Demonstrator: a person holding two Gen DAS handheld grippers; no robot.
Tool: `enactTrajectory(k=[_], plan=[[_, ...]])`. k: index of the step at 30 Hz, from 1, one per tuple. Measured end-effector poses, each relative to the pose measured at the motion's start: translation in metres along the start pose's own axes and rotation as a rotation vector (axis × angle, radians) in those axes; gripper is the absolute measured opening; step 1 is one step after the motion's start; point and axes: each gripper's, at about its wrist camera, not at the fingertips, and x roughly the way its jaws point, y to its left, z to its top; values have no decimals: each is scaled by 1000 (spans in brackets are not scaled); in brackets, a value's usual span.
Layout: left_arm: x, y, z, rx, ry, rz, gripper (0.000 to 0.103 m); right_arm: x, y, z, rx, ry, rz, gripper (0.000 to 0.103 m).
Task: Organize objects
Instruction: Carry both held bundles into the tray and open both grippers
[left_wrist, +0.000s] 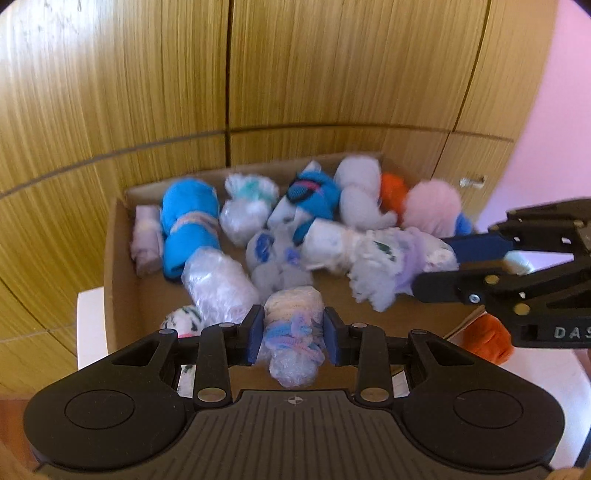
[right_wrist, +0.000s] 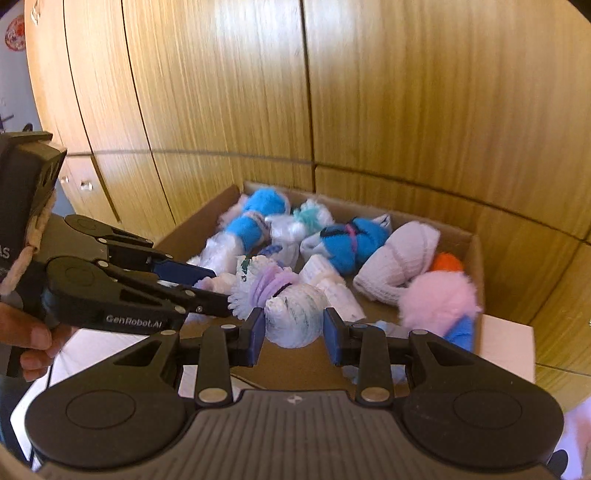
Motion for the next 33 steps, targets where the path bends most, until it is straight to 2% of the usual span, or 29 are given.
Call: enactTrajectory(k=[4,10,14,23,33], plan=[[-2,4,-2,32,7,23,42,20,4,-1,-29,43,19,31],[1,11,-4,125,37,133,43,41,8,-1,-67,89,42,31],[5,18,-3,126,40,135,44,54,11,-1,-80,107,47,31],[12,8,0,179,44,153,48,68,10,10,-112,133,62,34],[3,2,0,190,32,167,63,56,8,8,-100,116,72,41]])
